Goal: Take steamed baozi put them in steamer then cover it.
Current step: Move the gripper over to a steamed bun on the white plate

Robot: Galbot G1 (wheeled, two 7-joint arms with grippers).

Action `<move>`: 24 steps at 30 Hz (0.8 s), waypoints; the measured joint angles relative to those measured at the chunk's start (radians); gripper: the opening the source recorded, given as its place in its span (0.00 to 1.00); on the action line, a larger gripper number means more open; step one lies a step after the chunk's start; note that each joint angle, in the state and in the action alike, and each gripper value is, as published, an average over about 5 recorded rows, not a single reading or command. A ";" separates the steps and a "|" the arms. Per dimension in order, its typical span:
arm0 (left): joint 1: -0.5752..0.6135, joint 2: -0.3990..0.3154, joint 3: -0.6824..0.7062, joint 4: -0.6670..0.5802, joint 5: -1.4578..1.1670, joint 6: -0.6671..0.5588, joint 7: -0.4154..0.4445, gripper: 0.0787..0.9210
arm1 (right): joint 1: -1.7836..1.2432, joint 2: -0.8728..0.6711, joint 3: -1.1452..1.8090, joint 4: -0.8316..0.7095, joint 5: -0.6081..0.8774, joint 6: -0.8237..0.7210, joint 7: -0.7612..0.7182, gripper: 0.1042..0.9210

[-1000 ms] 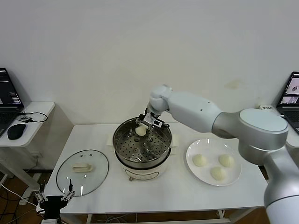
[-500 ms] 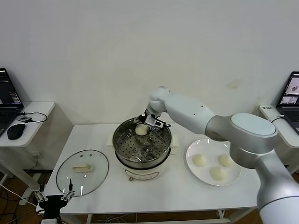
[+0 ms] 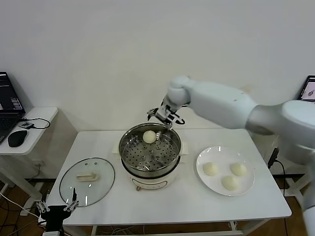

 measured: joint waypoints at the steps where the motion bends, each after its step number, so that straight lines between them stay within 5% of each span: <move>1: 0.002 0.000 0.001 -0.003 0.001 0.000 0.000 0.88 | 0.005 -0.030 -0.001 0.028 0.011 -0.028 -0.006 0.88; 12: 0.011 0.006 0.013 -0.015 0.012 0.000 0.003 0.88 | -0.063 -0.364 0.059 0.251 0.019 -0.204 -0.047 0.88; 24: 0.000 0.006 0.010 -0.007 0.022 0.009 0.012 0.88 | -0.351 -0.531 0.243 0.287 -0.097 -0.256 -0.055 0.88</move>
